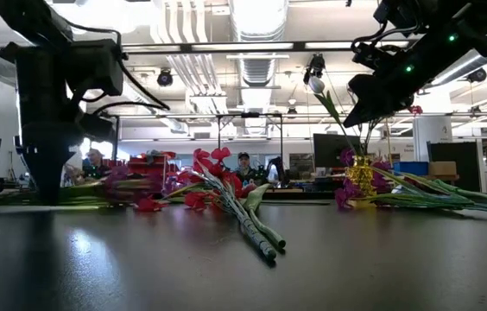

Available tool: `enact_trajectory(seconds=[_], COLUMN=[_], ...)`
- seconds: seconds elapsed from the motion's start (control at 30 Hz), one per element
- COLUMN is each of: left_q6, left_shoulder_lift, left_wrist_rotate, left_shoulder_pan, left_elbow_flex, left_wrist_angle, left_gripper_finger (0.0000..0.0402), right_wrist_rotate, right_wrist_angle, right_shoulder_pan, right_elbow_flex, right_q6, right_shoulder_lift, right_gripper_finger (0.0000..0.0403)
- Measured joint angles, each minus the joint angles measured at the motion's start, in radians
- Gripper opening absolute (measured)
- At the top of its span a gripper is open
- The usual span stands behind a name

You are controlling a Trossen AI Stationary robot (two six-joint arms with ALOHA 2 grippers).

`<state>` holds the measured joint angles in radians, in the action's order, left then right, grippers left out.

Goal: Sort flowers into vase by color
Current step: Put the left bouquet of purple flowers into the purple vase

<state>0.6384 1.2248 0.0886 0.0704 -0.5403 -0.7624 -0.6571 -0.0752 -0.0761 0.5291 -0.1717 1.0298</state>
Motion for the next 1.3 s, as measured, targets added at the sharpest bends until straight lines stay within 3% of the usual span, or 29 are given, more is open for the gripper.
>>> enact_trajectory(seconds=[0.2, 0.37, 0.5, 0.67, 0.73, 1.0, 1.17, 1.3], left_q6=[-0.002, -0.069, -0.233, -0.510, -0.576, -0.634, -0.634, -0.629], left_shoulder_lift=[-0.110, -0.241, -0.338, -0.388, -0.380, -0.198, -0.033, 0.092], left_wrist_rotate=[0.033, 0.200, 0.315, 0.308, 0.267, -0.107, -0.219, -0.238], left_shoulder_pan=[0.000, 0.026, 0.070, 0.185, 0.249, 0.519, 0.602, 0.632], left_elbow_flex=[-0.042, -0.124, -0.161, -0.157, -0.152, -0.128, -0.106, -0.096], left_wrist_angle=[-0.030, 0.014, 0.238, 0.589, 0.700, 1.109, 1.388, 1.529], left_gripper_finger=[0.0015, 0.0005, 0.0005, 0.0004, 0.0004, 0.0003, 0.0003, 0.0003], right_wrist_rotate=[0.000, 0.000, 0.000, 0.000, 0.000, 0.000, 0.000, 0.000], right_wrist_angle=[0.006, 0.006, 0.007, 0.011, 0.014, 0.062, 0.085, 0.088], right_shoulder_pan=[0.000, 0.000, 0.000, 0.000, 0.000, 0.000, 0.000, 0.000], right_elbow_flex=[0.000, 0.000, 0.000, 0.000, 0.000, -0.004, -0.006, -0.006], right_q6=[0.001, 0.000, 0.000, 0.001, 0.004, 0.035, 0.059, 0.061], right_shoulder_lift=[0.000, 0.000, 0.000, 0.000, 0.000, 0.000, 0.000, 0.000], right_gripper_finger=[0.0012, 0.0012, 0.0012, 0.0012, 0.0012, 0.0012, 0.0012, 0.0012])
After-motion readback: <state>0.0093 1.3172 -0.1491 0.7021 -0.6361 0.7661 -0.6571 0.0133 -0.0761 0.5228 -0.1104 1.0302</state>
